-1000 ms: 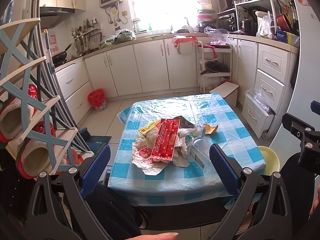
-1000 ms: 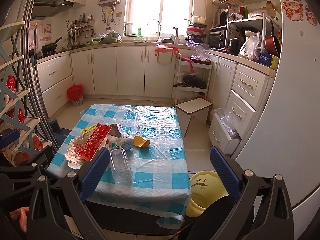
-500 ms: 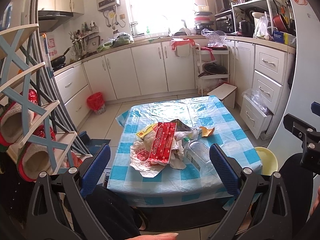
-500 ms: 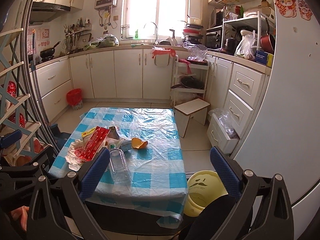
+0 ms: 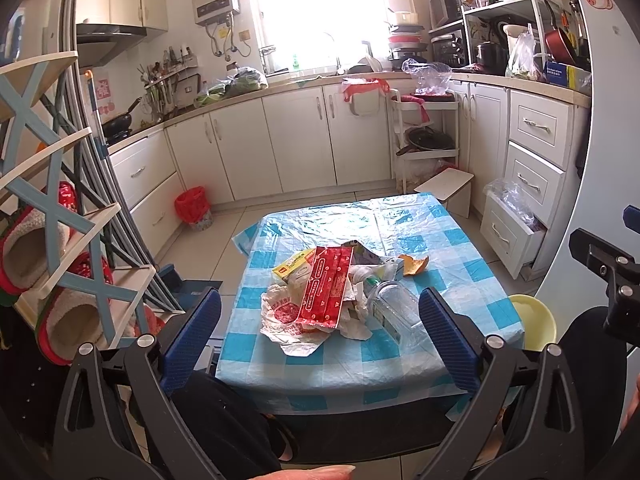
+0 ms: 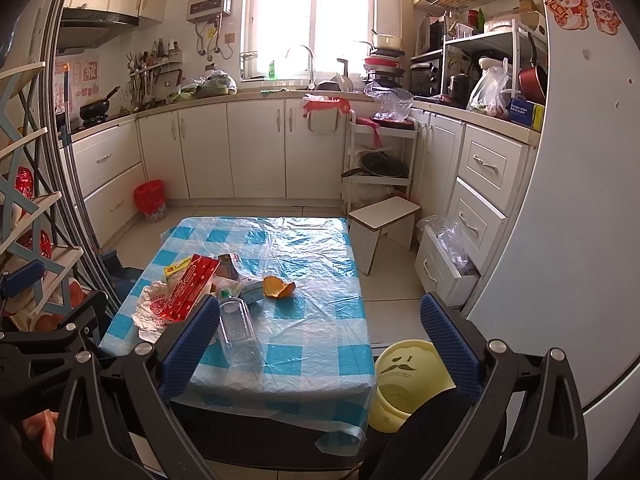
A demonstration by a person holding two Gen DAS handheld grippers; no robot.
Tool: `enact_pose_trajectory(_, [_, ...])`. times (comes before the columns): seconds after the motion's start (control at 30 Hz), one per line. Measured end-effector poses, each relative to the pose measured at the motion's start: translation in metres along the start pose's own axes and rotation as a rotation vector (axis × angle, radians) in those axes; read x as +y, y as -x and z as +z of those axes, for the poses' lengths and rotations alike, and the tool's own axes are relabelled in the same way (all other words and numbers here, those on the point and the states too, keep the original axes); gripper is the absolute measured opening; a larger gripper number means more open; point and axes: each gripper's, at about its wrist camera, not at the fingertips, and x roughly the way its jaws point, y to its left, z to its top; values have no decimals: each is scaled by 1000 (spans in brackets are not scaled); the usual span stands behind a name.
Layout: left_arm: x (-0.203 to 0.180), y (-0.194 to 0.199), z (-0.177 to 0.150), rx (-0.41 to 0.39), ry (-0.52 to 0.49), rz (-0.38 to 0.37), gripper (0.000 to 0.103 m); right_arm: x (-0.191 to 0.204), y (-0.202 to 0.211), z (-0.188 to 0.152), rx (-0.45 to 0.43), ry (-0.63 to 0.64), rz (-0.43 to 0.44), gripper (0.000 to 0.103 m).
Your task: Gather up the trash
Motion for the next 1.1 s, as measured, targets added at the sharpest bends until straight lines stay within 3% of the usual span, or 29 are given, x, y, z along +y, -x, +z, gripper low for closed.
enact_pose_trajectory(0.53, [11, -18, -6, 28, 34, -32, 95, -4, -19, -9, 32, -9, 23, 96])
enact_pose_trajectory(0.87, [44, -82, -23, 117, 93, -23, 95, 15, -84, -28, 148, 48, 82, 96])
enact_pose_trajectory(1.1, [47, -146, -35, 203, 71, -9, 95, 34, -137, -40, 234, 81, 169, 96])
